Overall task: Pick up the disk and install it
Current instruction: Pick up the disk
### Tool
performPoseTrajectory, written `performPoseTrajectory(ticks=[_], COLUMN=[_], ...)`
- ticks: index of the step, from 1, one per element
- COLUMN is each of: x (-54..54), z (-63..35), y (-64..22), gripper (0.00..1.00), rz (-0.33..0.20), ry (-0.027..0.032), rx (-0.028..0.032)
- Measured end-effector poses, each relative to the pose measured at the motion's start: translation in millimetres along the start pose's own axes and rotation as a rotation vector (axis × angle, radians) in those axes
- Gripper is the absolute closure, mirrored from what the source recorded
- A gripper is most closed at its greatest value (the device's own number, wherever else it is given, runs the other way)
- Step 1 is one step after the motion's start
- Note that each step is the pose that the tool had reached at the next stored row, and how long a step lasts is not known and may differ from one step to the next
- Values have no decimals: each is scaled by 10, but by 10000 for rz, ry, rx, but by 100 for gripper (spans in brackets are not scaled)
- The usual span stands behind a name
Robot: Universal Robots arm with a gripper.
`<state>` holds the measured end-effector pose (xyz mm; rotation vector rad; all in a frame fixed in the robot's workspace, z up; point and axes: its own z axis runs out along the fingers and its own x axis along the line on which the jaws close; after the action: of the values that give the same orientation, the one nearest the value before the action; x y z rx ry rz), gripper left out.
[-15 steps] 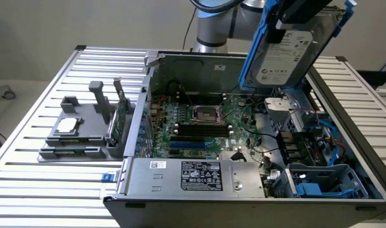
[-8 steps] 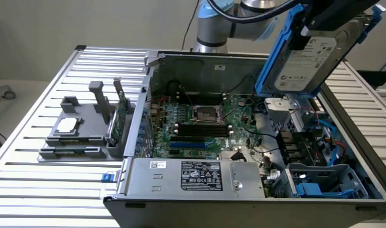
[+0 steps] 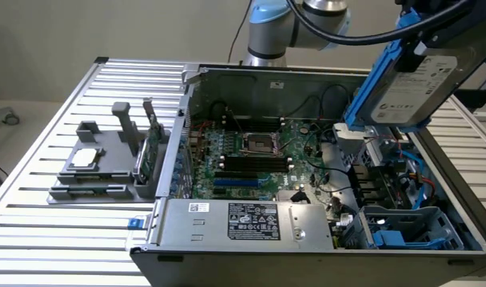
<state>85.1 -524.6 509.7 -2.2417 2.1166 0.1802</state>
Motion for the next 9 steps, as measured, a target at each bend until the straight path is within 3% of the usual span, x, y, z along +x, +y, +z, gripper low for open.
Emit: performPoseTrajectory(ticks=[4,9], x=[120,292], z=[-18,-41], y=[-96,-126], gripper=[67,67], rz=[1,0], ry=[-1,0], rx=[-2,-2])
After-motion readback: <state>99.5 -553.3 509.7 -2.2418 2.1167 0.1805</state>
